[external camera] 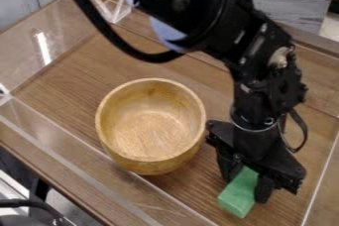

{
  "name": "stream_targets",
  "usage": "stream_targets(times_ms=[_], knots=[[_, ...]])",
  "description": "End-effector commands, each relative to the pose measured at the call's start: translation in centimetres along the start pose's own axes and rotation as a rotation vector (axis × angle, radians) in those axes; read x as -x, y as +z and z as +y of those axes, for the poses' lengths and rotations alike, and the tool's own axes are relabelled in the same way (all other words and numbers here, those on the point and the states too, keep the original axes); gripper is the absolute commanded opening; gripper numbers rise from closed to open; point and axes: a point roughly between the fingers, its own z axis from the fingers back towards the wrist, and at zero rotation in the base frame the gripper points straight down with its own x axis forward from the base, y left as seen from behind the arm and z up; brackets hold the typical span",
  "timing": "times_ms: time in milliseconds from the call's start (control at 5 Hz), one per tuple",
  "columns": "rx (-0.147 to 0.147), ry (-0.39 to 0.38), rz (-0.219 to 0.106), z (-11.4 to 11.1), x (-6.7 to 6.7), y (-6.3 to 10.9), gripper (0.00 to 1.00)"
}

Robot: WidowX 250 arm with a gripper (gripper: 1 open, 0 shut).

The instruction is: Remove the green block from inside the brown bowl and put it on the table

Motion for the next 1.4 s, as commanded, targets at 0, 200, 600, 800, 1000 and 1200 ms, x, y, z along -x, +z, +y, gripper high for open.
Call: stream_targets(times_ms=[0,200,600,800,1000,1200], knots=[[0.016,0.008,-0.018,0.00,-0.60,0.54,0.00],[0.024,0.011,-0.009,0.05,-0.55,0.49,0.00],[0.040,0.016,0.008,0.13,-0.49,0.41,0.00],[0.048,0.019,0.016,0.14,-0.46,0.45,0.00],[0.055,0.022,0.023,0.14,-0.46,0.45,0.00],[0.062,0.024,0.029,0.13,-0.47,0.47,0.00]])
